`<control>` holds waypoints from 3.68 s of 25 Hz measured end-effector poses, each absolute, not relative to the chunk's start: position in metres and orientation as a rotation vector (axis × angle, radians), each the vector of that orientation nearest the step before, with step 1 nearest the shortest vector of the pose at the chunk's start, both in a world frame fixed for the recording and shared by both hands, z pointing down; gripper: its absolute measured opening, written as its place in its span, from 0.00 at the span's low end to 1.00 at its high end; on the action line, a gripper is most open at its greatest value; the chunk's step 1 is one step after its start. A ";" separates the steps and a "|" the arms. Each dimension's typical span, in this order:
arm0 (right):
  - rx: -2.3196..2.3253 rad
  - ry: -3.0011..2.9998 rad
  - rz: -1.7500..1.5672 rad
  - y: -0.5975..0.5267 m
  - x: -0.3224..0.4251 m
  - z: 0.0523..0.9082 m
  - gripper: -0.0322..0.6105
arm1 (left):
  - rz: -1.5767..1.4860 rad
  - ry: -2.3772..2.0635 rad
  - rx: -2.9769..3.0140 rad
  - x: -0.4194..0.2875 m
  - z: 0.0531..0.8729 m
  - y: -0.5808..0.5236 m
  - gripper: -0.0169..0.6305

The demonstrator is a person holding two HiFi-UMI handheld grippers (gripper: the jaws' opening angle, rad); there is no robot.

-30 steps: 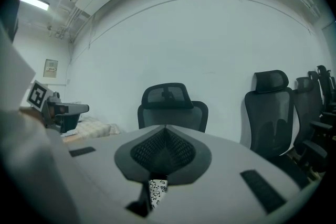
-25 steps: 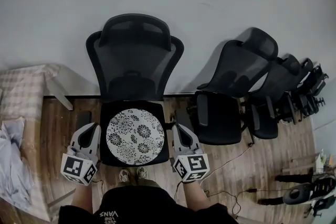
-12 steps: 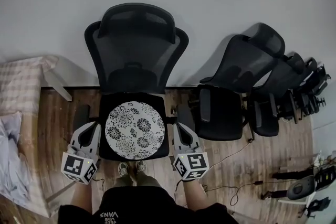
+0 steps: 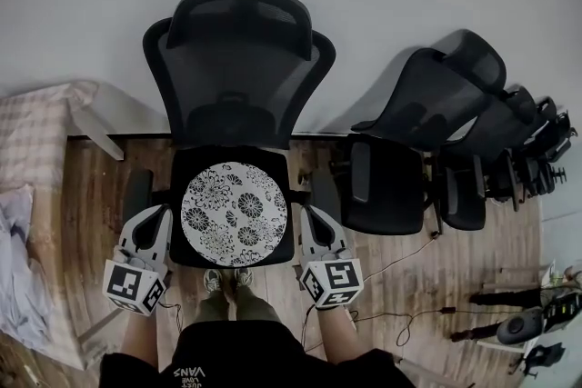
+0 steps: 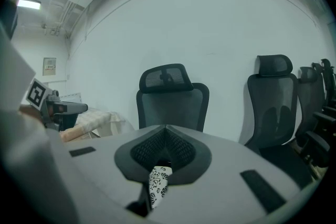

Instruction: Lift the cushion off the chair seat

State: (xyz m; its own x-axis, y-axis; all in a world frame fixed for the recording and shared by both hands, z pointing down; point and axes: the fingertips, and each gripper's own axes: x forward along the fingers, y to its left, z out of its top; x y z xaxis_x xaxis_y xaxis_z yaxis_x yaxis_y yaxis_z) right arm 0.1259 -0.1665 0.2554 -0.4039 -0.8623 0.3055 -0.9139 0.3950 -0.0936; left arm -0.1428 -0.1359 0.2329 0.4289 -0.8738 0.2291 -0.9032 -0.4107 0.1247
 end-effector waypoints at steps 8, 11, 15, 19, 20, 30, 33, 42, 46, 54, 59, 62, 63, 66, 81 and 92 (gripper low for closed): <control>1.556 -2.426 0.407 -0.169 0.125 0.275 0.08 | 0.211 -1.541 2.414 -0.143 0.250 -0.138 0.05; 1.553 -2.416 0.421 -0.170 0.125 0.282 0.08 | 0.215 -1.533 2.414 -0.142 0.255 -0.139 0.05; 1.551 -2.402 0.438 -0.169 0.126 0.290 0.08 | 0.226 -1.517 2.414 -0.140 0.261 -0.141 0.05; 1.543 -2.395 0.446 -0.169 0.123 0.296 0.08 | 0.229 -1.501 2.405 -0.139 0.268 -0.141 0.05; 1.540 -2.393 0.448 -0.170 0.123 0.298 0.08 | 0.231 -1.498 2.402 -0.139 0.269 -0.141 0.05; 1.506 -2.360 0.491 -0.173 0.118 0.332 0.08 | 0.253 -1.462 2.375 -0.136 0.299 -0.148 0.05; 1.495 -2.344 0.501 -0.173 0.118 0.344 0.08 | 0.260 -1.447 2.368 -0.134 0.310 -0.149 0.05; 1.484 -2.307 0.567 -0.175 0.119 0.379 0.08 | 0.313 -1.417 2.341 -0.129 0.341 -0.151 0.05; 1.478 -2.298 0.582 -0.176 0.120 0.391 0.08 | 0.313 -1.416 2.331 -0.127 0.352 -0.154 0.05; 1.463 -2.286 0.593 -0.180 0.122 0.410 0.08 | 0.335 -1.401 2.316 -0.125 0.373 -0.154 0.05; 1.466 -2.279 0.610 -0.180 0.123 0.423 0.08 | 0.342 -1.394 2.302 -0.122 0.385 -0.154 0.05; 1.462 -2.272 0.620 -0.180 0.123 0.430 0.08 | 0.344 -1.389 2.300 -0.120 0.391 -0.155 0.05; 1.462 -2.270 0.623 -0.180 0.124 0.433 0.08 | 0.347 -1.389 2.302 -0.119 0.393 -0.156 0.05; 1.464 -2.265 0.629 -0.180 0.124 0.440 0.08 | 0.355 -1.388 2.310 -0.119 0.400 -0.157 0.05; 1.454 -2.219 0.733 -0.176 0.125 0.499 0.08 | 0.408 -1.373 2.260 -0.116 0.452 -0.155 0.05; 1.444 -2.191 0.748 -0.181 0.129 0.534 0.08 | 0.429 -1.355 2.248 -0.112 0.489 -0.154 0.05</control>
State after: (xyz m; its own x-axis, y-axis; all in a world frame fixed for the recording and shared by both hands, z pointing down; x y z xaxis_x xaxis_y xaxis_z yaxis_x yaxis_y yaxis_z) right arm 0.1294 -0.1806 0.5337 -0.3794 -0.7039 0.6005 -0.9242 0.3196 -0.2092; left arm -0.1121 -0.1536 0.4892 0.4617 -0.7373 0.4931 -0.8868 -0.3969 0.2368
